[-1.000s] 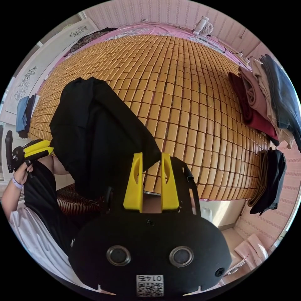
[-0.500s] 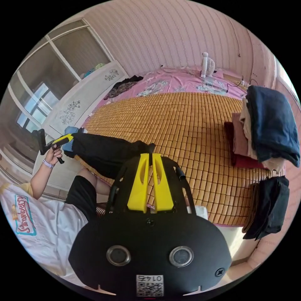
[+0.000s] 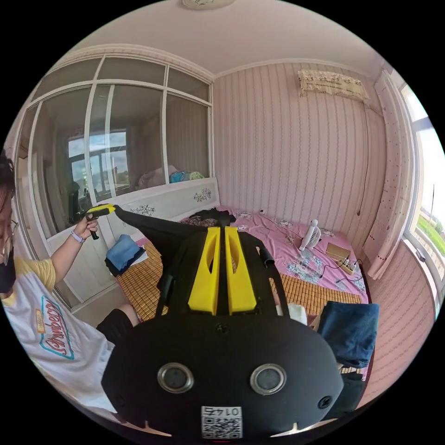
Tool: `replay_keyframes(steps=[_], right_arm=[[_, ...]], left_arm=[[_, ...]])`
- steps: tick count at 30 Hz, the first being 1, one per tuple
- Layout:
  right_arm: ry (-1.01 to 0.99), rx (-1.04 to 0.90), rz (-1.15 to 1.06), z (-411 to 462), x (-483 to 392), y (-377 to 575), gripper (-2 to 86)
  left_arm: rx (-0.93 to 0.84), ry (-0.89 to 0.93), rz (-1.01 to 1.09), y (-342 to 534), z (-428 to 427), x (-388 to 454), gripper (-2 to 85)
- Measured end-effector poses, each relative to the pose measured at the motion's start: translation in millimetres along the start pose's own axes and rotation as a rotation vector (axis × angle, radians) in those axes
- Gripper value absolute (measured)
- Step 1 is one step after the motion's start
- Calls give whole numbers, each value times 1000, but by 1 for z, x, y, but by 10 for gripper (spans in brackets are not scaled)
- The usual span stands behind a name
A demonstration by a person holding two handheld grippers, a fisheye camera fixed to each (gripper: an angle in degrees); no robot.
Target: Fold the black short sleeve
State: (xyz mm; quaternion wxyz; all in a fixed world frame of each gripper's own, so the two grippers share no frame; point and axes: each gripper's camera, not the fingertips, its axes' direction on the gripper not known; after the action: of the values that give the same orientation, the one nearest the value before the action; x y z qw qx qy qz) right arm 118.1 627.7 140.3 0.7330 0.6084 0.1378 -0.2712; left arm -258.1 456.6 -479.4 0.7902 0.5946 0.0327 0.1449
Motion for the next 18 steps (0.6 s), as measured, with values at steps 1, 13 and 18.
replay_keyframes(steps=[1,13,18], right_arm=[[7,25,-9,-7,-3,-1,-5],[-170,192,-54,-59,-12,-17,-4],[-35,-304,93,114,33,17,-5]], left_arm=[[45,9,-2,-4,-16,0,-6],[168,74,-130,-33,-58,-44,-5],[-216,37,-381,28,78,-105,-5]])
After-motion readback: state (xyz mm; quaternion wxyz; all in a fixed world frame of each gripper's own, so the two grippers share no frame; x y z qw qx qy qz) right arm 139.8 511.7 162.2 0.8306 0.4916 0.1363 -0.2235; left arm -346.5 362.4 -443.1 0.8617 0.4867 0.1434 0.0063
